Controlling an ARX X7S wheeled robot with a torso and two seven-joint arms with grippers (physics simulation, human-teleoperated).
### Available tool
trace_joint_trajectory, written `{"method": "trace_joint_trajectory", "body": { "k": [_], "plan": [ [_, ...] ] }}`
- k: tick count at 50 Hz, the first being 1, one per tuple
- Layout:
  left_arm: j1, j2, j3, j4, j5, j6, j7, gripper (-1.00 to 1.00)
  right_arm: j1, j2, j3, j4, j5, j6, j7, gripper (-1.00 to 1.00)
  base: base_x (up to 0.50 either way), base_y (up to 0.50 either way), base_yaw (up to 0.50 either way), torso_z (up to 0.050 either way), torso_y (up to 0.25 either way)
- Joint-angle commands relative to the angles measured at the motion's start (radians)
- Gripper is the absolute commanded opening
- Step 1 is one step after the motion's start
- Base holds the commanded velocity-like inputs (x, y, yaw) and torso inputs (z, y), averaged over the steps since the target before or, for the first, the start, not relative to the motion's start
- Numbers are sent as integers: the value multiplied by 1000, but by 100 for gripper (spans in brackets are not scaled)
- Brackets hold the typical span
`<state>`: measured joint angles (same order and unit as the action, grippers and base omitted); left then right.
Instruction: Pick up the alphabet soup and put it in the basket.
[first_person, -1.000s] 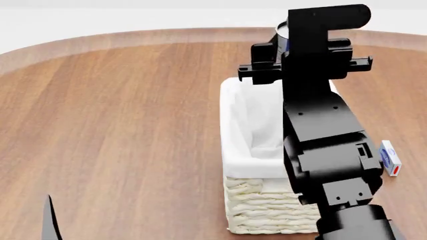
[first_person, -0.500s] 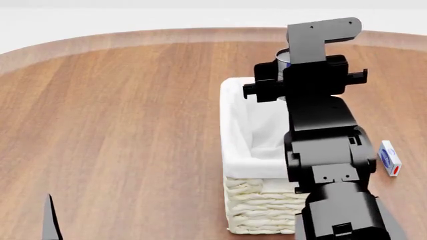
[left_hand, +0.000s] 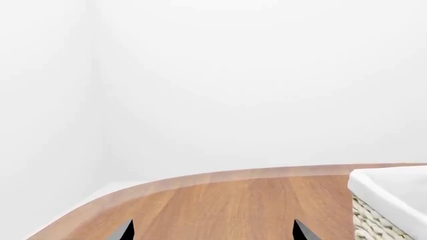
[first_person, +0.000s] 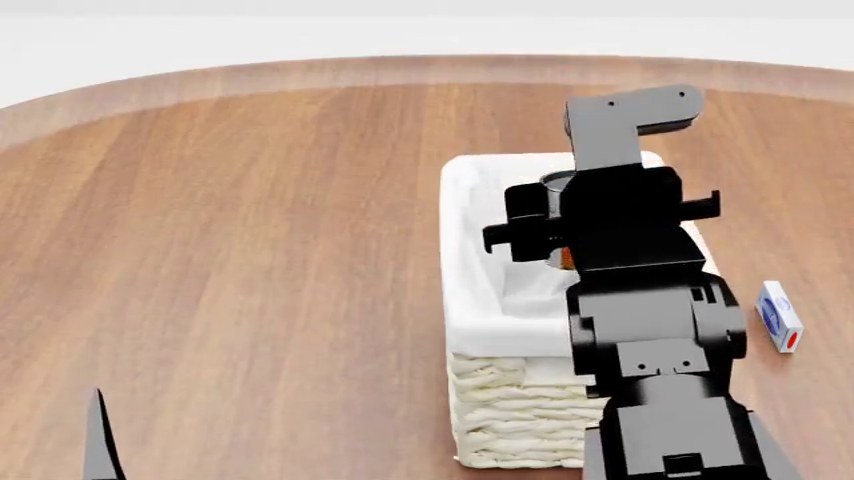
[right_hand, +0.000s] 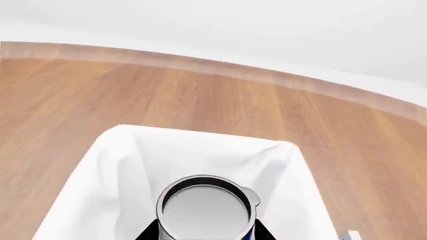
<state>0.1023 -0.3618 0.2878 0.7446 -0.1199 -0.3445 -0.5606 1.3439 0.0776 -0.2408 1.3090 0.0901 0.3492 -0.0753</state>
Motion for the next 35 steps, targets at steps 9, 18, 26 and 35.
{"method": "trace_joint_trajectory", "body": {
  "k": [9, 18, 26, 35],
  "plan": [
    [-1, -4, 1, -1, -4, 2, -6, 100, -29, 16, 67, 0, -80, 74, -13, -100, 0, 0, 0, 0, 1],
    [-1, -6, 2, -4, -4, 4, -9, 100, -28, 15, 76, 0, -84, 70, -19, -100, 0, 0, 0, 0, 0],
    [-2, -8, 2, -5, -7, 5, -11, 100, -33, 14, 77, 0, -87, 74, -31, -100, 0, 0, 0, 0, 1],
    [-5, -8, 6, -9, -7, 4, -13, 100, -38, 15, 84, 0, -85, 80, -37, -100, 0, 0, 0, 1, 0]
  ]
}}
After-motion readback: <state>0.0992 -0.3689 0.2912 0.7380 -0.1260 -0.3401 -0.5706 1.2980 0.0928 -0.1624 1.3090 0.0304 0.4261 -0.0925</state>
